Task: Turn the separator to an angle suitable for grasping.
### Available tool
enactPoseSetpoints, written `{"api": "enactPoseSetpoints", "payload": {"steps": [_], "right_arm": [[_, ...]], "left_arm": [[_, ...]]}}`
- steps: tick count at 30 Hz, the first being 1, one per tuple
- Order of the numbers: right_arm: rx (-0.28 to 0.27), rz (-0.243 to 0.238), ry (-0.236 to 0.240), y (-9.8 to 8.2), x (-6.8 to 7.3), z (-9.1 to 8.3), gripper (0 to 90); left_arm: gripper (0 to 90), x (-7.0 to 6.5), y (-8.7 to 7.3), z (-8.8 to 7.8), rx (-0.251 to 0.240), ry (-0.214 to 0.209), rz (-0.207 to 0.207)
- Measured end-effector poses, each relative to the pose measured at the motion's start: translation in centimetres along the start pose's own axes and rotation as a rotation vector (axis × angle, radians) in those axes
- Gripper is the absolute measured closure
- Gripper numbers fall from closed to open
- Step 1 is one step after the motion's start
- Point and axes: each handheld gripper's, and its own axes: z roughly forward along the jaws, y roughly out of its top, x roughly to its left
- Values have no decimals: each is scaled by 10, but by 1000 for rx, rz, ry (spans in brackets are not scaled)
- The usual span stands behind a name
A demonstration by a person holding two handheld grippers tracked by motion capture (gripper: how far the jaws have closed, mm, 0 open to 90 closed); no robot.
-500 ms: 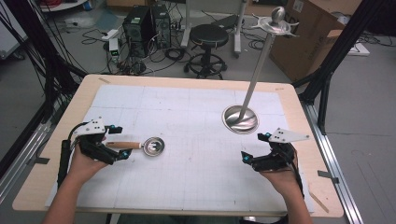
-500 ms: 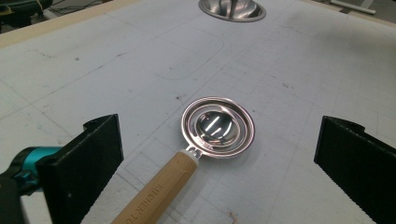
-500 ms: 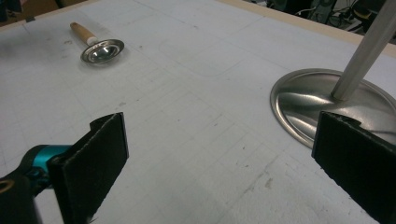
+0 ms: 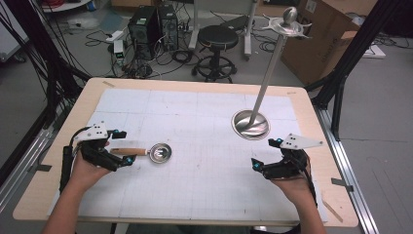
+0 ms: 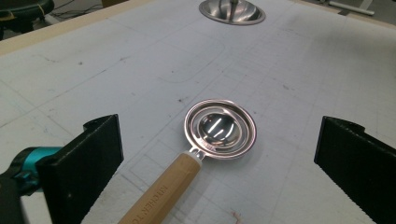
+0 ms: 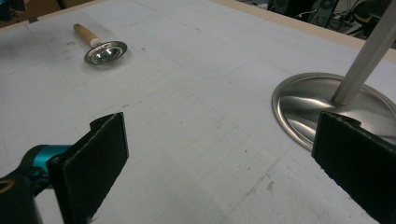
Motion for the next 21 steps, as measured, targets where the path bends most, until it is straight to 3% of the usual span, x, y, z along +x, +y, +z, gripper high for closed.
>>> {"api": "enactPoseSetpoints", "payload": {"steps": [13, 16, 21], "right_arm": [[22, 5, 4, -3, -1, 5, 25], [23, 11, 5, -4, -2, 5, 25], [34, 14, 6, -5, -3, 8, 25]], "left_arm": [[21, 0, 5, 7, 47, 5, 25], [122, 2, 5, 12, 69, -17, 37], [157, 6, 4, 23, 133, 9, 37]]}}
